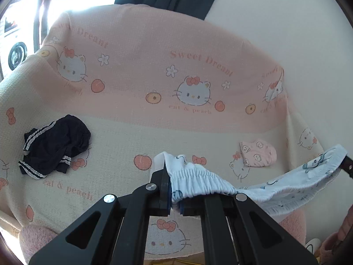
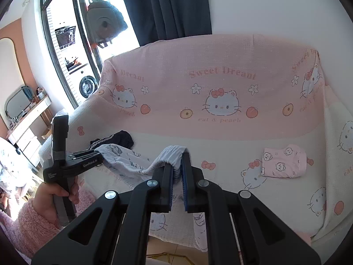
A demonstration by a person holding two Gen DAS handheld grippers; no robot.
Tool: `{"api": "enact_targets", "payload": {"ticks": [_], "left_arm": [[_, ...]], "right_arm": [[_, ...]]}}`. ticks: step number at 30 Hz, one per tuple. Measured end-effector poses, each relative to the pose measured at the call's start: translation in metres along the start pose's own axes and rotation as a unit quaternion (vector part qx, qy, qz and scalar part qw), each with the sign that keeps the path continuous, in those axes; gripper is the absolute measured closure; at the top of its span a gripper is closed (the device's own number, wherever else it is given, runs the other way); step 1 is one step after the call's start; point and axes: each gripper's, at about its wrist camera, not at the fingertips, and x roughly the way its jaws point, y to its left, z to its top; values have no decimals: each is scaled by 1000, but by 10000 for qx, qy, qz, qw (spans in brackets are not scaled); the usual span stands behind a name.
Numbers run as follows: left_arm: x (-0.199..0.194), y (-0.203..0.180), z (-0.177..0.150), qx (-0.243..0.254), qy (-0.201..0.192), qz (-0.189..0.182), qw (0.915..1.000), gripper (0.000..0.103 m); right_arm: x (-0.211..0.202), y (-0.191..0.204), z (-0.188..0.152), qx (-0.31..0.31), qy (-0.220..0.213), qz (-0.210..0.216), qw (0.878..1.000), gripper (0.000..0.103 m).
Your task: Fold clothes
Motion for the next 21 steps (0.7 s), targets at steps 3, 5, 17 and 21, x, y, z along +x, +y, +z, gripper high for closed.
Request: {"api": "enact_targets", "payload": {"ticks": [3,5,17,21], "left_arm": [[-25,0,12,43,-310,39,9995,98],[-37,-3,19,128,-488,55,9987,98],[18,12,91,139,-186,-18,9997,98],[-54,-27,163,941,-1373,-1,9860,98]], "right_arm": [[0,2,2,-36,-18,30,10000,97],[0,3,4,-55,-45,61,10000,97],[93,-36,37,323,534,23,9980,97],[60,-28,102,48,-313,-59,9995,97]]}}
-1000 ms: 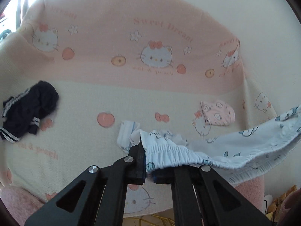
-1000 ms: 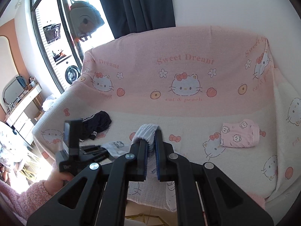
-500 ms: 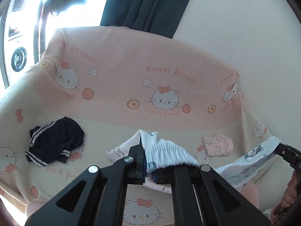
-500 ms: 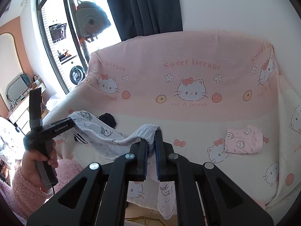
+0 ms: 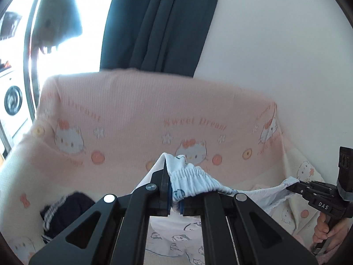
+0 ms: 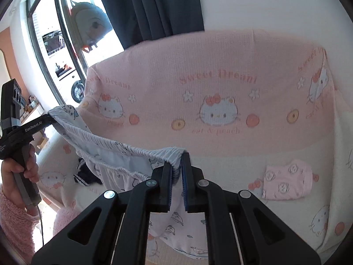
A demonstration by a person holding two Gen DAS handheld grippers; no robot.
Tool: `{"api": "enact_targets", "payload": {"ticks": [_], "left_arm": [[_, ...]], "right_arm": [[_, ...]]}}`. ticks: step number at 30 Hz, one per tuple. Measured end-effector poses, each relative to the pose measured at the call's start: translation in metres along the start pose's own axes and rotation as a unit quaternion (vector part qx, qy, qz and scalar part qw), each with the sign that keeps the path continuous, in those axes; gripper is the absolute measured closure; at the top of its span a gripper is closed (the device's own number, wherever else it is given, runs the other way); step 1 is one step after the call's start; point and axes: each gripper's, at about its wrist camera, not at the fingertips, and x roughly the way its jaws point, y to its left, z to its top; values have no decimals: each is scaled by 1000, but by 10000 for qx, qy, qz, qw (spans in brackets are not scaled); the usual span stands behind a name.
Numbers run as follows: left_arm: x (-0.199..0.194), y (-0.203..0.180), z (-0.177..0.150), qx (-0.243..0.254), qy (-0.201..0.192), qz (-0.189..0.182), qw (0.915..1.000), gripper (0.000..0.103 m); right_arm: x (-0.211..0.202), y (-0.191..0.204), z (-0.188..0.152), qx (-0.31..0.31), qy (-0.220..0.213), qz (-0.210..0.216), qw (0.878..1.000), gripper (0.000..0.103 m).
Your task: Fold clothes
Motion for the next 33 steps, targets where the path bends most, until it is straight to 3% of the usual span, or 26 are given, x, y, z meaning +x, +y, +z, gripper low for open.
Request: {"api": "enact_targets", "payload": {"ticks": [3,4,8,10,12,16,19,21,26,29,33], "left_arm": [[-42,-16,33,485,-633,230,9965,98],[-49,-17,34,498,-666,236,9963,98],[-40,-6,-20,275,-97,291,9991,98],[-12,6,-72,19,582,287,9979,98],[27,24,-138,-485,1436,231,9882,98],[99,45,-270,-1154,2976,298,9472,98],[119,42,-324,-1220,3552,272,9264,98],[122,38,-341,-1093,3780,335,9187,98],[119,38,-365,-1086,4139,145,9037,92],[111,46,-366,-1296,4166,2,8998,87],[92,56,-355,-1606,4040,-377,8997,66]], "right_arm": [[-46,17,37,-279,-882,8,9957,97],[-57,21,40,-339,-1083,-12,9935,97],[-44,18,3,-287,-777,23,9966,96],[-10,9,-36,-108,-143,57,9998,96],[38,-6,-88,176,745,30,9971,96],[123,-32,-195,702,2307,-144,9704,95],[161,-47,-252,899,3050,-341,9475,95],[166,-48,-268,791,3272,-477,9404,95],[169,-58,-282,992,3610,-401,9264,83],[164,-58,-291,1027,3816,-270,9182,77],[139,-55,-285,1004,3737,56,9221,72]]}}
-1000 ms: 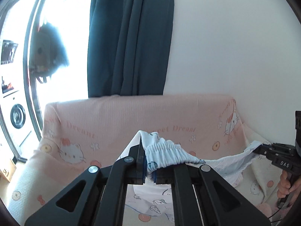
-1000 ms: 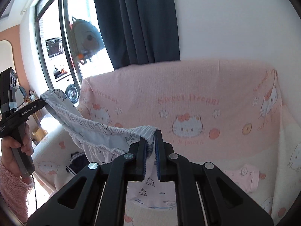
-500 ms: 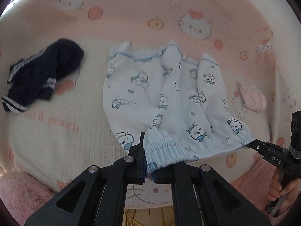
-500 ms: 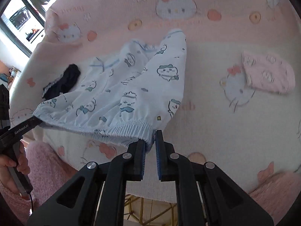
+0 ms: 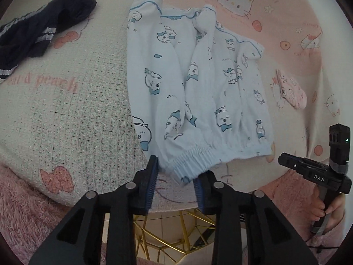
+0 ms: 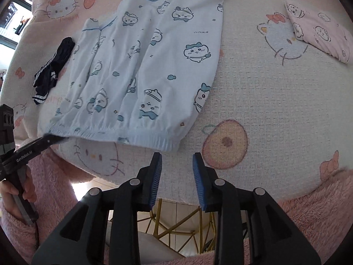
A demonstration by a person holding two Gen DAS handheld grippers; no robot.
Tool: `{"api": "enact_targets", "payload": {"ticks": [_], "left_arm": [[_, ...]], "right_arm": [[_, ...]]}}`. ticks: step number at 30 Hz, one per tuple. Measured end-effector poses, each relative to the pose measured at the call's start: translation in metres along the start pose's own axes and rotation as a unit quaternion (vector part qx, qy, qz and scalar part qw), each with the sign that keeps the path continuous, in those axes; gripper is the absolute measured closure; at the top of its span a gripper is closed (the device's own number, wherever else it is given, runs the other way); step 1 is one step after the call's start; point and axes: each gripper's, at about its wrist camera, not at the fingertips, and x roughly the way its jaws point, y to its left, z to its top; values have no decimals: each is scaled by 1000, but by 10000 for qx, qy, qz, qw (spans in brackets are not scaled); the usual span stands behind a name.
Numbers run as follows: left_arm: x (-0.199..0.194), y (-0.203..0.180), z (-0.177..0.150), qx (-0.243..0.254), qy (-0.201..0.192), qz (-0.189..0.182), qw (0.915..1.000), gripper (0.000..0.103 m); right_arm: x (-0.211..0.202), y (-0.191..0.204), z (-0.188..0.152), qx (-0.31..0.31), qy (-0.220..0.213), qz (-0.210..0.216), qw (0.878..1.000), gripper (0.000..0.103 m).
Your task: Fold clothes
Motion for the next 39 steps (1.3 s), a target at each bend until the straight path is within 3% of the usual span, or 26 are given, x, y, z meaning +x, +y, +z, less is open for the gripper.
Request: {"api": "enact_targets", "payload": {"ticks": [2,5,10,13,16,19,21,25,29,31,35,38,39], "left_arm": [[-10,3,-2,-40,-44,-196,9998,65],[-17,-2,-1,180,-283,193,9993,65],[-9,5,5,-80,-217,95,9997,65],[-8,-4,3,205,-178,182,9995,65],[-3,-1,3,106,-114,171,9997,65],[1,3,2,-5,-89,173,9998,65],[0,2,1,-9,-153,77,9999,65],[-10,7,1,-184,-288,-82,9994,65],[-20,20,5,-415,-412,-471,9972,65],[-12,24,9,-442,-326,-372,9978,65],[26,19,15,-197,203,-157,9995,65],[48,18,13,-266,520,280,9979,65],[48,18,10,-328,502,265,9979,65]], "right_arm": [[-16,2,-5,-92,-177,57,9998,70],[-25,6,2,-170,-393,-83,9990,69],[-23,29,19,-684,-211,-632,9954,69],[-45,42,13,-1604,-106,-1017,9817,69],[-65,43,7,-2364,288,-1253,9631,69],[-72,44,13,-2561,318,-1043,9605,69],[-62,42,24,-2266,20,-718,9713,68],[-11,33,34,-1322,-301,-809,9875,68],[18,34,25,-972,-426,-634,9923,68],[27,34,19,-912,-533,-582,9927,68],[52,22,17,-748,-320,-694,9943,68],[43,13,18,-520,-519,-675,9950,71],[37,10,18,-439,-629,-726,9944,71]]}}
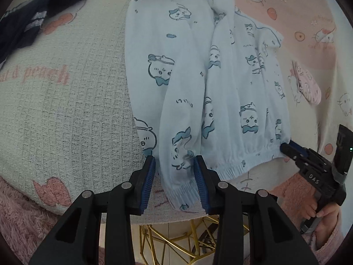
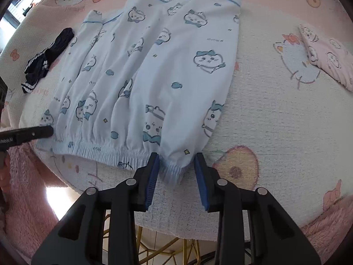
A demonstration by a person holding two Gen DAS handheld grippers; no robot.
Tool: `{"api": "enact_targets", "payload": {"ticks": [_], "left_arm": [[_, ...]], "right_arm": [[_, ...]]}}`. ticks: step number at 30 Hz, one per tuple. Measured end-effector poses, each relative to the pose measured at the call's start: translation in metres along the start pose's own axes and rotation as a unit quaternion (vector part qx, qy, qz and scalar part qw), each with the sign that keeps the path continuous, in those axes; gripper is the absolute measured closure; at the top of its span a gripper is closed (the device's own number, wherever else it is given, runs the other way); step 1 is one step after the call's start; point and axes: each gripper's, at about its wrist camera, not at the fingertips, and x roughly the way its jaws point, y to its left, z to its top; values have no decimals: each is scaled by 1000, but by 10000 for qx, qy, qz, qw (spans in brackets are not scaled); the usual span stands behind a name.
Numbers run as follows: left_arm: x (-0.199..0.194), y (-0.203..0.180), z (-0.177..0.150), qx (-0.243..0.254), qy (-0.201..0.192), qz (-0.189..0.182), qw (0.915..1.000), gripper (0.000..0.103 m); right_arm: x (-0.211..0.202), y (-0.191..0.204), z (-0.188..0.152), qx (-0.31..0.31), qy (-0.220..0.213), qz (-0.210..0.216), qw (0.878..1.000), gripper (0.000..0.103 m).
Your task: Fold clothes
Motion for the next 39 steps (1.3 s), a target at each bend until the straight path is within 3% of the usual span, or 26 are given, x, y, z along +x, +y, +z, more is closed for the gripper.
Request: {"api": "enact_targets", "payload": {"ticks": [2,5,7,9,10,11,13,16,21,26,28,31,34,36,39], "left_arm": [[0,-1,-5,-106,-26,-39,9999,64],[3,-4,-10,-43,-2,-100,9999,60],[4,-6,-12,-16,-28,-97,9999,60],[2,-8,-13,17,-136,-110,9998,61],[1,-9,-14,29,-179,-115,9998,64],[0,-10,-15,49,-226,-114,9997,82],[-10,-13,-15,140,-358,-79,9992,88],[-32,-18,-12,252,-577,-248,9977,90],[-54,-34,-21,645,-643,-173,9957,90],[-50,-28,-44,578,-358,-272,9973,90],[-32,-19,-51,563,16,-380,9977,89],[-11,-12,-60,245,385,-153,9988,85],[-29,-10,-56,194,64,-395,9990,83],[-40,-16,-48,366,-159,-211,9990,76],[-47,-24,-27,654,-381,37,9971,76]], "right_arm": [[-7,-8,-1,187,-101,130,9997,68],[-2,-13,-4,313,118,708,9969,65],[-1,-8,-6,226,131,728,9970,65],[-3,-2,-7,128,77,675,9976,75],[-4,1,-7,80,50,648,9979,85],[-6,3,-8,31,23,621,9981,88],[-8,9,-9,-67,-30,567,9984,95],[-28,2,-14,35,-202,664,9976,95],[-34,-8,-33,232,147,770,9967,95],[-40,-19,-52,429,496,874,9940,95],[-42,-23,-59,508,636,915,9925,90],[-39,-30,-63,675,851,774,9911,89],[-56,-23,-54,498,558,607,9954,84],[-69,-11,-44,178,308,491,9982,75],[-71,6,-24,-293,166,400,9986,75]]}}
